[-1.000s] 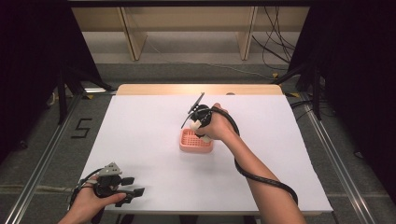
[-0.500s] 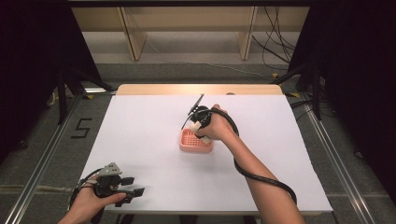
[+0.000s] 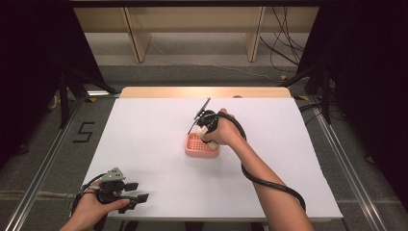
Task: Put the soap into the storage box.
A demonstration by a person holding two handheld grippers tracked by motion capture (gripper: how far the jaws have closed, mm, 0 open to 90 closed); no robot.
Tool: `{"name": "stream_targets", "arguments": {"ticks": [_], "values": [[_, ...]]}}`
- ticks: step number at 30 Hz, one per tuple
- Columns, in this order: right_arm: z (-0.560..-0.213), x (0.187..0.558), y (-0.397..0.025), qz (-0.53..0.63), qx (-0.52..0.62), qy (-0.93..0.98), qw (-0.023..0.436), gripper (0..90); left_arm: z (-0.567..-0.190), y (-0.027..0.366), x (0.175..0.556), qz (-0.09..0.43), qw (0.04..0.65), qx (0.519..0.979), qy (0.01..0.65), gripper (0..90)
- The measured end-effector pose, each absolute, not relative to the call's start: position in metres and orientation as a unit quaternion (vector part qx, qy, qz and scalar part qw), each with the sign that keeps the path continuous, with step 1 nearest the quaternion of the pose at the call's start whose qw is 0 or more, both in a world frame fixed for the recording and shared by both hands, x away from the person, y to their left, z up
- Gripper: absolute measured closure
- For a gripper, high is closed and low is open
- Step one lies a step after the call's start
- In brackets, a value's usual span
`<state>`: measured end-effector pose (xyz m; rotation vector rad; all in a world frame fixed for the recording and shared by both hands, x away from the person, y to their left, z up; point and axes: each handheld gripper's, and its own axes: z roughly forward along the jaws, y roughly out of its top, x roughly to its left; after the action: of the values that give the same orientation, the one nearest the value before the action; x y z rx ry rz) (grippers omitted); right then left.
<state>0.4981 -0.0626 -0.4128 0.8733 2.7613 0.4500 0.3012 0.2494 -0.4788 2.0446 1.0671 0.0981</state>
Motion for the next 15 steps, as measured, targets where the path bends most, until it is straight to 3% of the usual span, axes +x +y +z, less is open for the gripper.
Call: {"name": "stream_targets", "arguments": {"ticks": [15], "values": [[-0.4161, 0.4988, -0.0594, 0.150, 0.284, 0.941, 0.105, 50.6, -0.4787, 0.2501, 0.3014, 0.040, 0.403, 0.812, 0.421, 33.2]]}}
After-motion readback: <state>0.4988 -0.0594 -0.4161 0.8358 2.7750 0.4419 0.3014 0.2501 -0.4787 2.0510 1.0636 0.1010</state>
